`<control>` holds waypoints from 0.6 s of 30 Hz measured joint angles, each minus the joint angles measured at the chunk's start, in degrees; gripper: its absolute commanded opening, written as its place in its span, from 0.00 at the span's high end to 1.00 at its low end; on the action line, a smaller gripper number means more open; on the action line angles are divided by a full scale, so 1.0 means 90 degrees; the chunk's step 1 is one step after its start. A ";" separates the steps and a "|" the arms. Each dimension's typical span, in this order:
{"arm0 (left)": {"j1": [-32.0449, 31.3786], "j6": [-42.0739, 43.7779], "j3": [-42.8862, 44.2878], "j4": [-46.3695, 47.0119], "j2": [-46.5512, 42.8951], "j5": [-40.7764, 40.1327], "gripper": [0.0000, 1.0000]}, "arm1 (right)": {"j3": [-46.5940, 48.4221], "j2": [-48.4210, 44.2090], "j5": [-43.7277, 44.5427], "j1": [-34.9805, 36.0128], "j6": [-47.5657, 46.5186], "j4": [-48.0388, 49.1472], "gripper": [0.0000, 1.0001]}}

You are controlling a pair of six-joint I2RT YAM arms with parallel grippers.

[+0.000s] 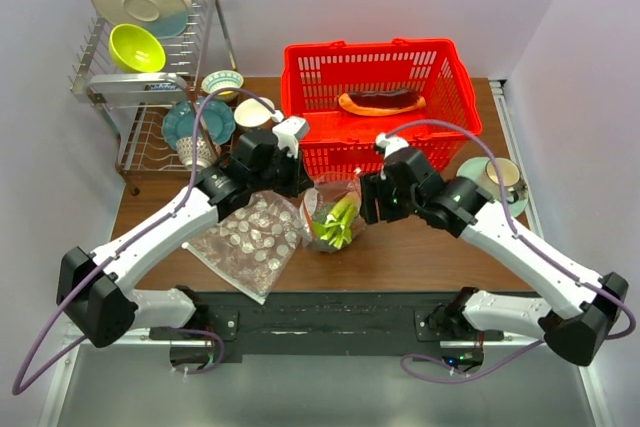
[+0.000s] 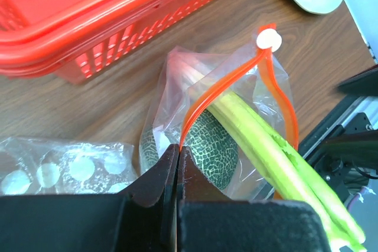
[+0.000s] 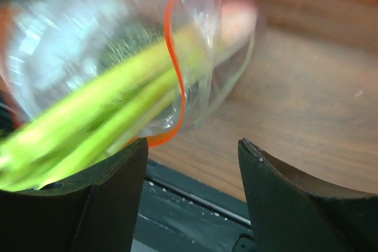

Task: Place the food in the zip-top bag and seal the zipper
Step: Adjust the bin at the center of the board.

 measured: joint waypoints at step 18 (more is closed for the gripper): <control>0.0000 0.0418 0.0000 -0.0158 0.0039 -0.0223 1.00 | 0.5591 0.4391 0.1115 -0.2030 0.0058 -0.0809 0.50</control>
